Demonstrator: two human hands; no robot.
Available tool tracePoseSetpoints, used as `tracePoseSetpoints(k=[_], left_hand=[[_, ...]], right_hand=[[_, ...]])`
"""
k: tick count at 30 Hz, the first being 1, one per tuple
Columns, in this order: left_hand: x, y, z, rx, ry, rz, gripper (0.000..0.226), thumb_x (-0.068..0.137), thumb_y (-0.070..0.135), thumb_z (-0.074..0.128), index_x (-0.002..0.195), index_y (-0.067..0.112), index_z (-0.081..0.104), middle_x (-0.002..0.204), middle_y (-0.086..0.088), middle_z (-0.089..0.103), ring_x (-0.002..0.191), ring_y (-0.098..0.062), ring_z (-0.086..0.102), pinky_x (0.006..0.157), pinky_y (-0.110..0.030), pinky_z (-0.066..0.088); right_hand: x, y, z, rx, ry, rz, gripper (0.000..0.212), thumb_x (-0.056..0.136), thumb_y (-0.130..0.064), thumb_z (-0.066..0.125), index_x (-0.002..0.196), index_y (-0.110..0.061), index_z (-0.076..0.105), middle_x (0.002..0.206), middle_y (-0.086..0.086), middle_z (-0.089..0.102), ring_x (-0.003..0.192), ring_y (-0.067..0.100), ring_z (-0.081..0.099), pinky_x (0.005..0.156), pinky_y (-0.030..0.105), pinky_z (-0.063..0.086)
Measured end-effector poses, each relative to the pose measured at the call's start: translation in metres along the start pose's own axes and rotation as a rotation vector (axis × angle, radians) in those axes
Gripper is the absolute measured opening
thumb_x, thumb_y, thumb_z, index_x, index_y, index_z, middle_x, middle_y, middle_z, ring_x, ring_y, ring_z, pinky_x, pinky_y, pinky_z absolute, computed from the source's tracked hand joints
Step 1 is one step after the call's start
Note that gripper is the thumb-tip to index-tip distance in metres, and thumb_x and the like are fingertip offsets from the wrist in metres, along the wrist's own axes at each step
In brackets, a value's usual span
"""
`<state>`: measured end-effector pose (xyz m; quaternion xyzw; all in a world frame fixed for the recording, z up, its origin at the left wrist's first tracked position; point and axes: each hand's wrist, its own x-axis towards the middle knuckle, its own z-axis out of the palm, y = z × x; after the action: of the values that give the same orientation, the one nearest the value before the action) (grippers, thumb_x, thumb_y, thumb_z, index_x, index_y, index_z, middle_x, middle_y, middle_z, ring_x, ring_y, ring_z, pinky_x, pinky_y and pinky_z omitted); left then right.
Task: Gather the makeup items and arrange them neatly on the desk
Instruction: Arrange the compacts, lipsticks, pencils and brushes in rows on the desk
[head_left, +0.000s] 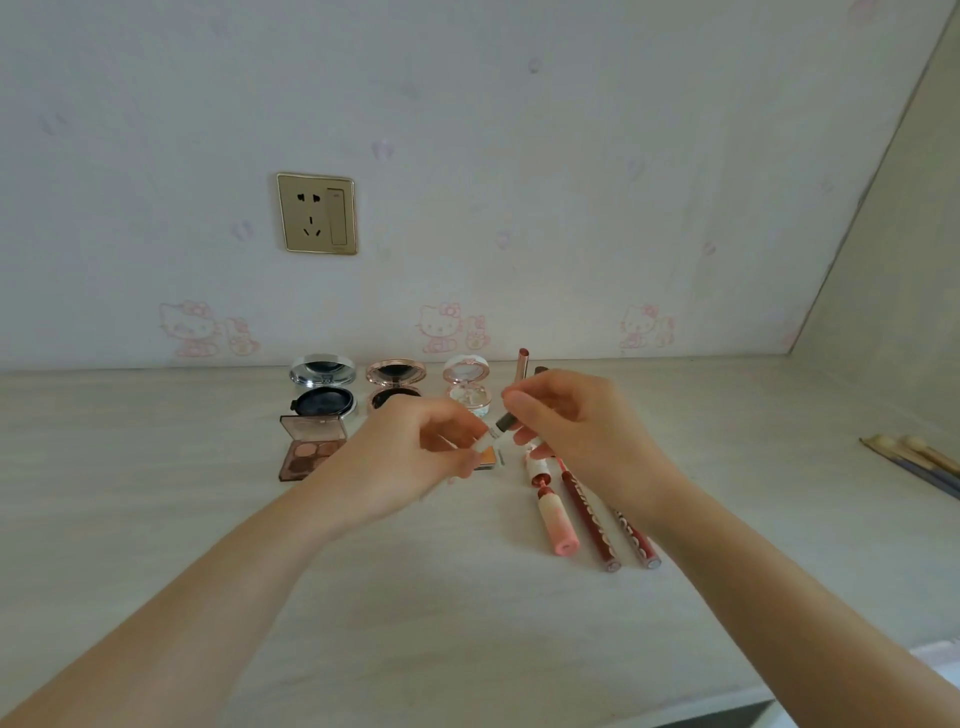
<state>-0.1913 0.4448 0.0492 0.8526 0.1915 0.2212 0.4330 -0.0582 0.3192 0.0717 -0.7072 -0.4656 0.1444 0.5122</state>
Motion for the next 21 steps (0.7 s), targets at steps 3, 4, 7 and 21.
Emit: tracePoseSetpoints(k=[3,4,7,21], left_hand=[[0.0,-0.002,-0.001,-0.016,-0.054,0.009,0.013,0.086,0.01,0.068,0.091,0.021,0.068,0.083,-0.004,0.071,0.078,-0.017,0.069,0.075,-0.035,0.059],[-0.001,-0.002,-0.001,-0.032,-0.071,0.002,0.013,0.086,0.009,0.066,0.091,0.02,0.067,0.085,-0.006,0.071,0.082,-0.019,0.069,0.076,-0.035,0.059],[0.0,-0.003,-0.002,0.117,-0.098,0.021,0.014,0.086,0.015,0.063,0.088,0.028,0.063,0.08,0.003,0.07,0.078,-0.016,0.068,0.068,-0.029,0.056],[-0.013,0.001,0.021,1.052,0.166,0.368,0.041,0.096,0.056,0.014,0.085,0.027,0.041,0.072,0.005,0.058,0.065,-0.02,0.059,0.042,-0.028,0.01]], right_hand=[[0.003,0.004,-0.007,-0.075,-0.036,-0.014,0.008,0.088,-0.019,0.065,0.085,-0.017,0.072,0.075,-0.003,0.074,0.071,0.015,0.07,0.075,0.035,0.059],[0.003,0.005,-0.009,-0.091,-0.057,-0.011,0.008,0.087,-0.018,0.066,0.083,-0.016,0.073,0.074,-0.001,0.074,0.07,0.017,0.07,0.076,0.036,0.059],[0.003,0.003,-0.013,-0.188,-0.176,0.003,0.01,0.088,-0.018,0.064,0.084,-0.016,0.073,0.073,-0.001,0.074,0.067,0.014,0.069,0.073,0.031,0.058],[-0.012,0.031,0.009,-0.79,-0.002,-0.592,0.033,0.089,-0.024,0.04,0.079,-0.018,0.071,0.065,-0.003,0.055,0.059,0.013,0.051,0.061,0.016,0.031]])
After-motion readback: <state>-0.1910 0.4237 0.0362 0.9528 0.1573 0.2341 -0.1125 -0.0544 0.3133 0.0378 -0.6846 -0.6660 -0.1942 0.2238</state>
